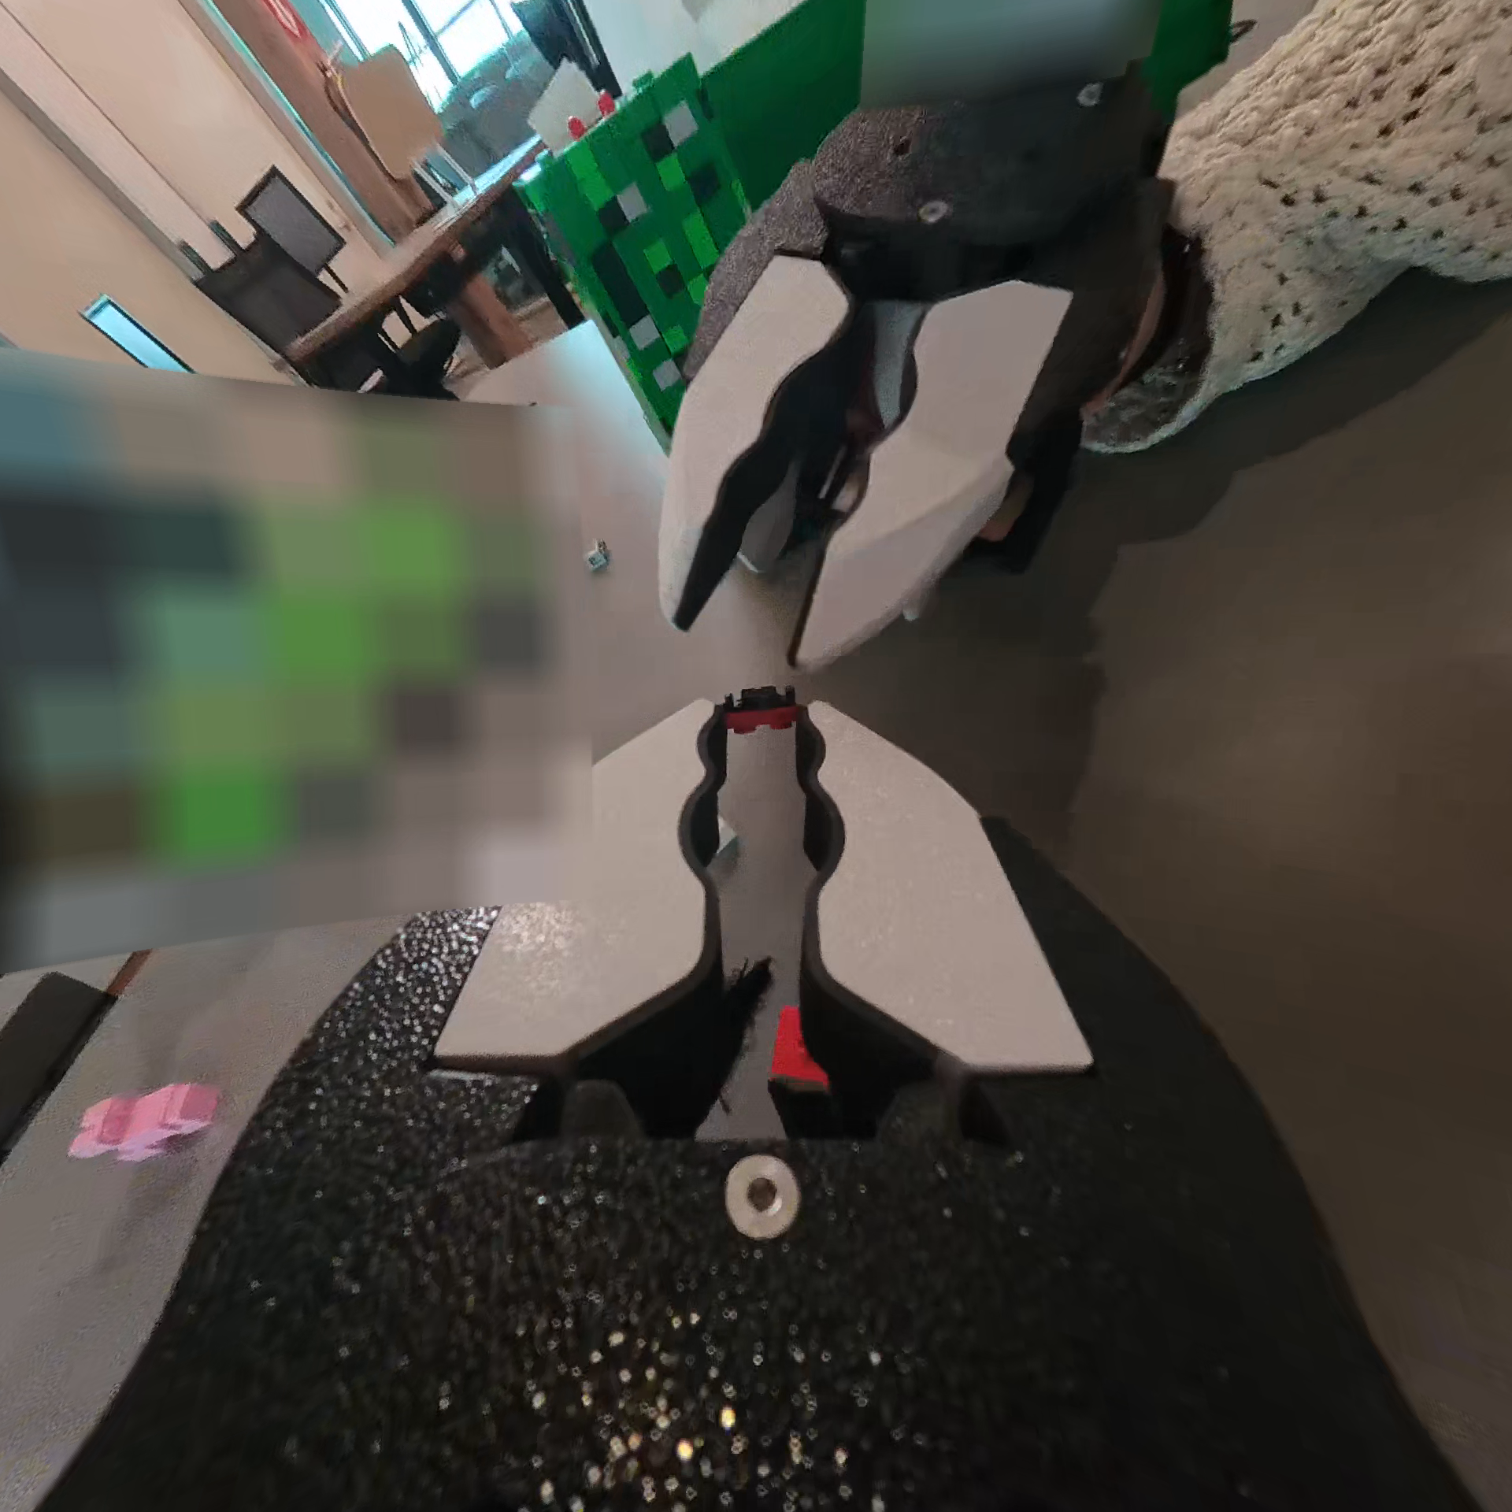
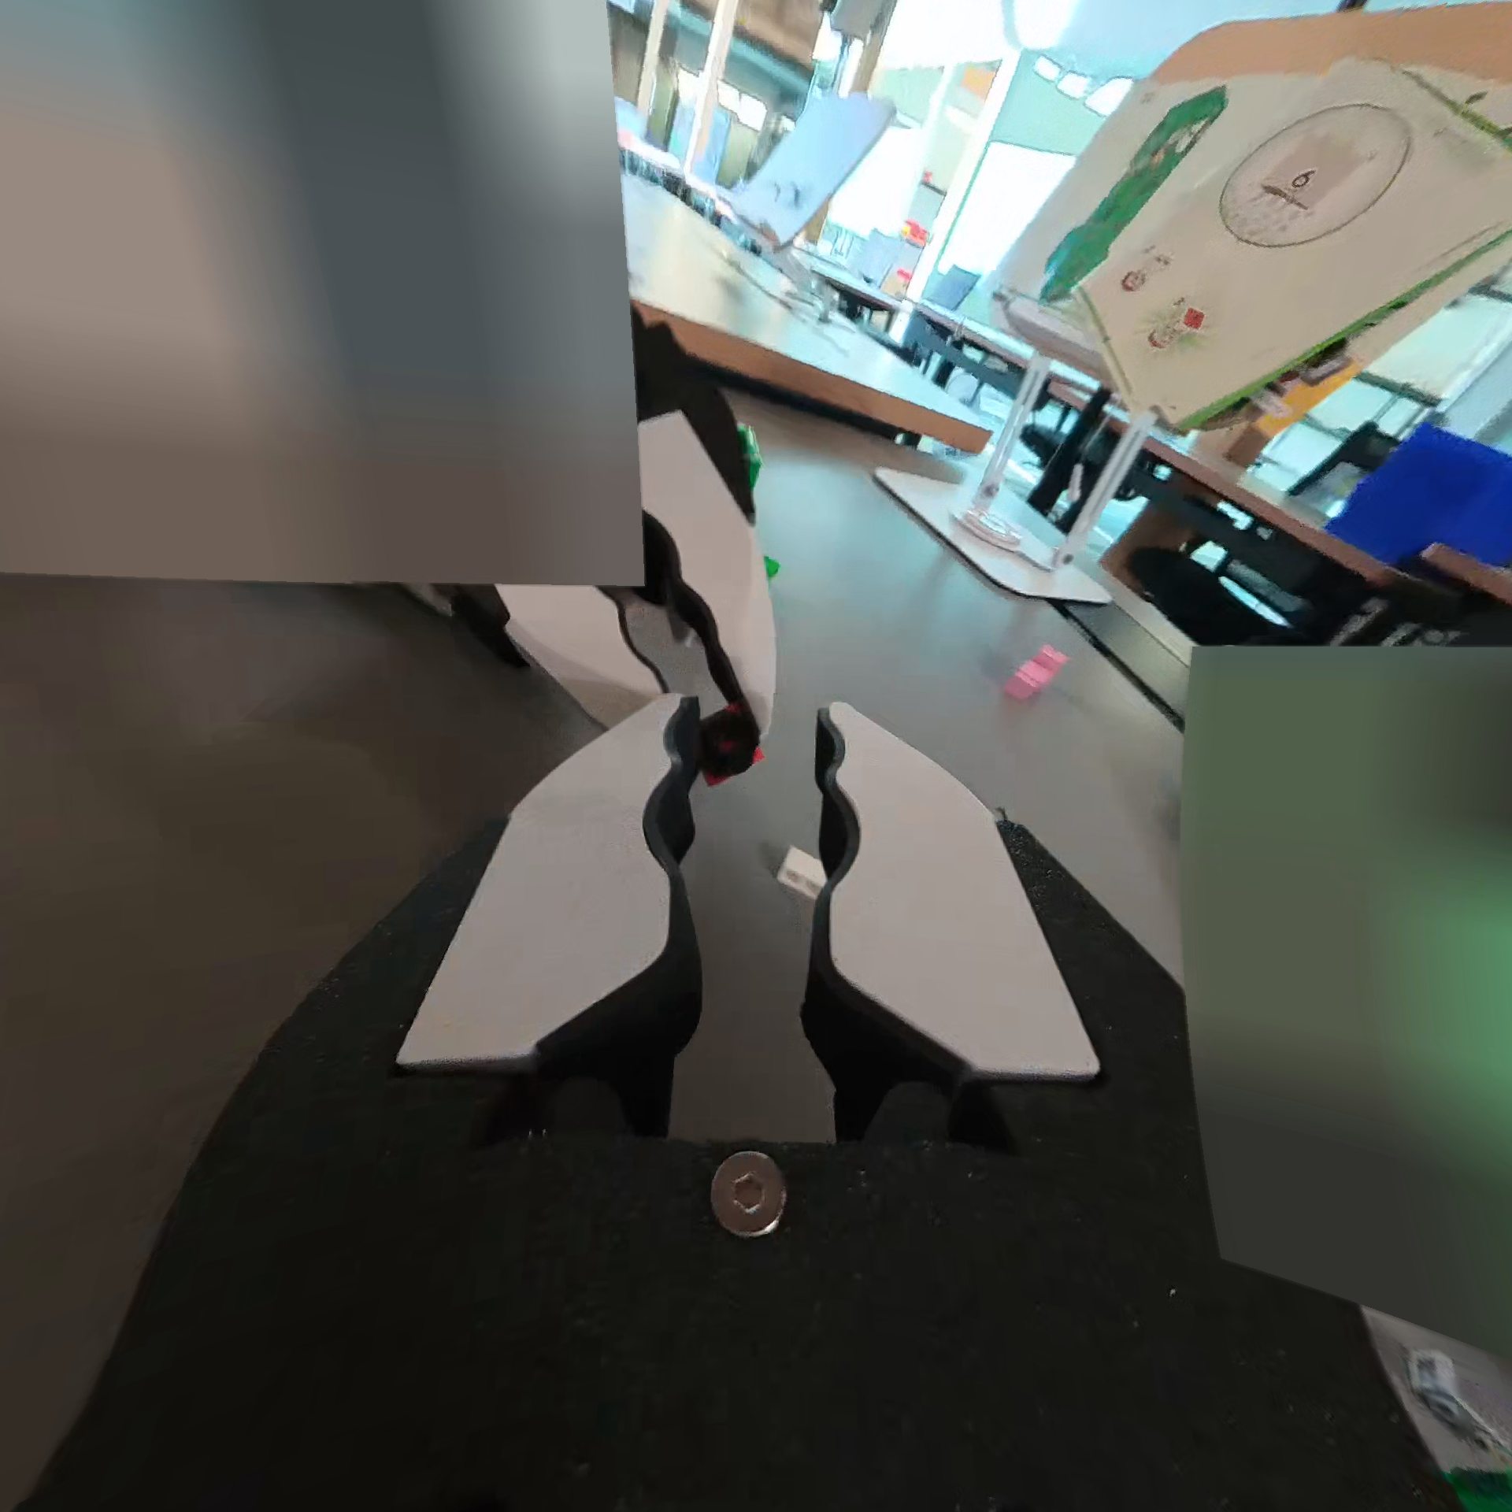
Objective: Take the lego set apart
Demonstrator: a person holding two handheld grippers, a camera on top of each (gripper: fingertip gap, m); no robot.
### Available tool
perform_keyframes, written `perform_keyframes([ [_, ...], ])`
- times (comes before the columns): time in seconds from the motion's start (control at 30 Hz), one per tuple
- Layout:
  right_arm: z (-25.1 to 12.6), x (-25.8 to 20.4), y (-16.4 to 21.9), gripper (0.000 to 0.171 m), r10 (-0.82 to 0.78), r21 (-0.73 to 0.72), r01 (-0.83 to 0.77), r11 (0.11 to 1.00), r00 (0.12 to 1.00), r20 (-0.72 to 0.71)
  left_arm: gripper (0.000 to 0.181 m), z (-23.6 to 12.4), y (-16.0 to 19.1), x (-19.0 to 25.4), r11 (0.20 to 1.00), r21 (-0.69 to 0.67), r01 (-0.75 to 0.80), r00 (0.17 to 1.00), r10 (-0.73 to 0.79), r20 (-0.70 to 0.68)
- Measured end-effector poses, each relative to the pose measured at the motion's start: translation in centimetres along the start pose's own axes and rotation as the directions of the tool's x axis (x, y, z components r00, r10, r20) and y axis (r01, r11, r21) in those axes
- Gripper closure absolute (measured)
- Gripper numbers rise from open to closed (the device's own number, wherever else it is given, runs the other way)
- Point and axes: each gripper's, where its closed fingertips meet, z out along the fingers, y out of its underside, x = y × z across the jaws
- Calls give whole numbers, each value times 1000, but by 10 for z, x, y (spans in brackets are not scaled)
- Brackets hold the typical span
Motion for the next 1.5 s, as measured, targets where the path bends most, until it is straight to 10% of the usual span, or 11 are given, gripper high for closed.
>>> perform_keyframes([
  [0.03,1,-3,3,145,13,-22,-12,1000,1000,20,166,0,1,-2,1000,-11,-19,1000,19,20],
  [0.3,4,-8,3,148,452,-86,-444,892,884,118,166,-2,-4,-8,940,-107,-324,920,339,198],
  [1.5,4,-11,0,148,674,-94,-672,734,705,222,166,-3,-19,0,927,-99,-363,898,376,231],
])
